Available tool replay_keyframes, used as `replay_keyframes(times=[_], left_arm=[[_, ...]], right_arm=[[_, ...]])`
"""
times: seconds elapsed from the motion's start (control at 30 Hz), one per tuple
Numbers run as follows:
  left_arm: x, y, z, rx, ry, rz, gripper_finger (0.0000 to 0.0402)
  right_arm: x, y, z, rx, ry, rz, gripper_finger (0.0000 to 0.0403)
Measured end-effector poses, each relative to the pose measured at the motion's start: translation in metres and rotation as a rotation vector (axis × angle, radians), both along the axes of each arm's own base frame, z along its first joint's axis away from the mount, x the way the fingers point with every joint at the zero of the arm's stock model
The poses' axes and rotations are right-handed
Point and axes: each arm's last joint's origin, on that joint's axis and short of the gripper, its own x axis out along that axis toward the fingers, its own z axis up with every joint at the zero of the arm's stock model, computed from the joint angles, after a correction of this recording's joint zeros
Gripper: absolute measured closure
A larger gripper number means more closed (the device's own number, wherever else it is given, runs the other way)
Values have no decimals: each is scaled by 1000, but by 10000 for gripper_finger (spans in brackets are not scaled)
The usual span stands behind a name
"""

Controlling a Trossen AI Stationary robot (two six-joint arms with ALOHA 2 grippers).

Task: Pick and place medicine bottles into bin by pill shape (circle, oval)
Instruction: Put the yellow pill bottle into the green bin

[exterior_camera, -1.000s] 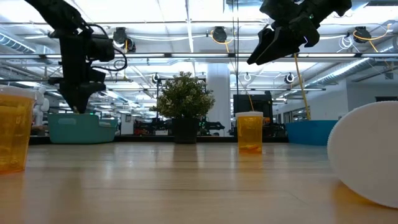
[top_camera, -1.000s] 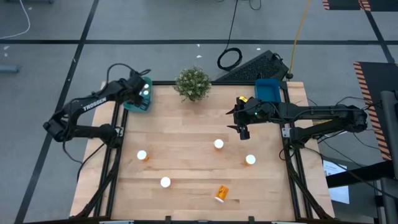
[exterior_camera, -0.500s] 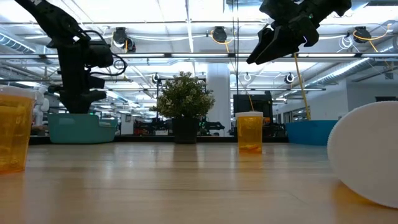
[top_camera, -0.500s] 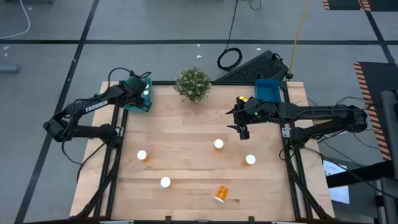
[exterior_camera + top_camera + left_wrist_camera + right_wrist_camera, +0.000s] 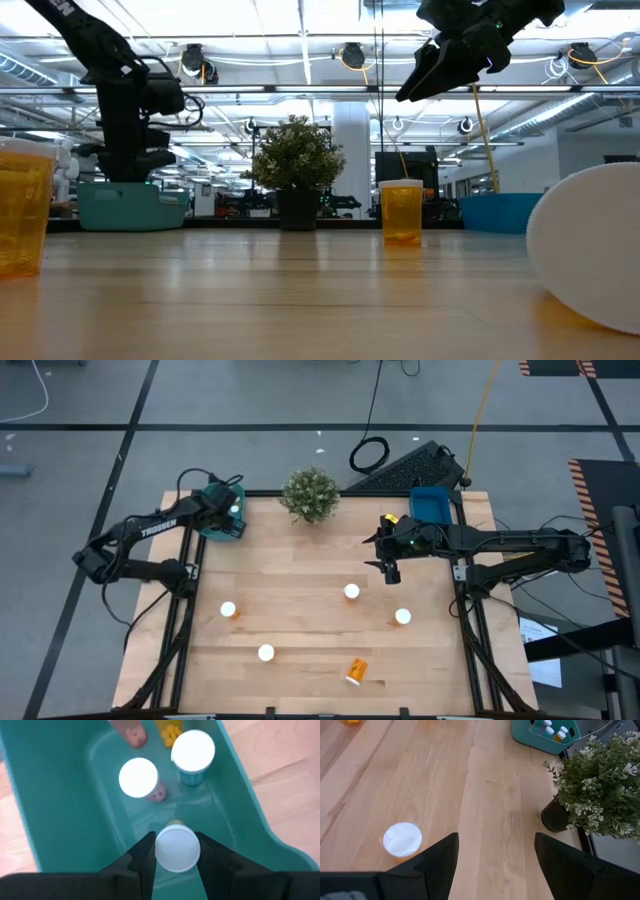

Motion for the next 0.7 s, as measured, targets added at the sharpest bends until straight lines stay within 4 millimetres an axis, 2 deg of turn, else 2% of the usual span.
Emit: replay_keyframes(times=[0.33, 0.7], left_arm=[[1, 3, -5, -19, -6, 27, 267], [1, 4, -2, -30, -17, 23, 196]], right_arm=[[0, 0, 0, 0, 0, 2, 149], [0, 0, 0, -4, 2, 5, 149]])
